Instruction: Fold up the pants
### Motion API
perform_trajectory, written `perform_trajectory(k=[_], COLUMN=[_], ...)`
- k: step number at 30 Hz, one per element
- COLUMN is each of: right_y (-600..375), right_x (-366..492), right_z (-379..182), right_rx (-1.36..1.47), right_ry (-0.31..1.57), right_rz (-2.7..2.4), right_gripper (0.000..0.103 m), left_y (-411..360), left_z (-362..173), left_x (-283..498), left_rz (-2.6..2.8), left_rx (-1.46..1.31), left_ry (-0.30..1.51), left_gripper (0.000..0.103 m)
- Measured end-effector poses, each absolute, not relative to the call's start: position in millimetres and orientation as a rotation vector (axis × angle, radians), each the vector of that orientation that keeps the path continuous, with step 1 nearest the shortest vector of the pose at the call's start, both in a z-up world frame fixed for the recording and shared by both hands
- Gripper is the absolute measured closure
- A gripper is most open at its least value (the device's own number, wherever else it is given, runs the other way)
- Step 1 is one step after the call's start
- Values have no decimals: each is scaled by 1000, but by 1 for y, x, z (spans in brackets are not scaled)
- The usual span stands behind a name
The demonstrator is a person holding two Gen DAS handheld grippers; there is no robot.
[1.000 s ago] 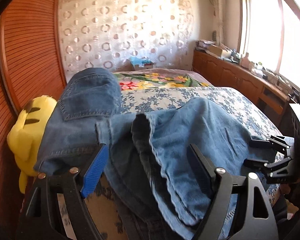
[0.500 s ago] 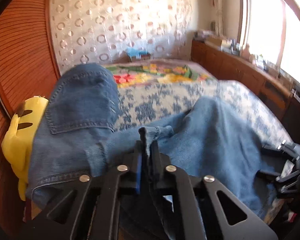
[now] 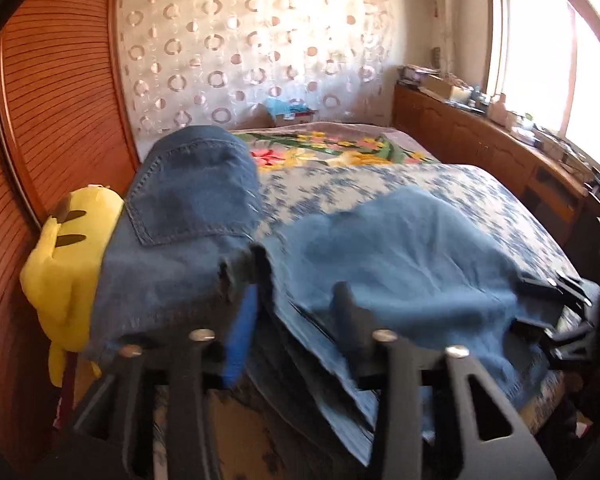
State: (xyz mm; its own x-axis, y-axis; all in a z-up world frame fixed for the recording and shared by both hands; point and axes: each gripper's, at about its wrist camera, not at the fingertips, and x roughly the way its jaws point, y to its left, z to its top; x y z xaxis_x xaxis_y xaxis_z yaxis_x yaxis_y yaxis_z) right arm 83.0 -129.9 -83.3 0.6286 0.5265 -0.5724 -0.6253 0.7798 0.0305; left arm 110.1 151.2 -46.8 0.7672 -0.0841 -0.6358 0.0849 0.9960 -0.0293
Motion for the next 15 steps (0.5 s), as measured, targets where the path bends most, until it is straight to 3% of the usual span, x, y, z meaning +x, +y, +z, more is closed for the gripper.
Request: perform_trajectory(k=[11,15], right_y=[-130,-130], right_x=[84,84], right_z=[-84,-84], right_rx=[-181,-181], right_ry=[598,597], right_rz=[662,662], right_gripper=[36,36], left_y=[111,103], left_z=[-60,-70], left_x=[49,41], left_rz=[-197,-224], left_rx=[-1,-7], left_ry=[685,711], left_gripper=[55,67])
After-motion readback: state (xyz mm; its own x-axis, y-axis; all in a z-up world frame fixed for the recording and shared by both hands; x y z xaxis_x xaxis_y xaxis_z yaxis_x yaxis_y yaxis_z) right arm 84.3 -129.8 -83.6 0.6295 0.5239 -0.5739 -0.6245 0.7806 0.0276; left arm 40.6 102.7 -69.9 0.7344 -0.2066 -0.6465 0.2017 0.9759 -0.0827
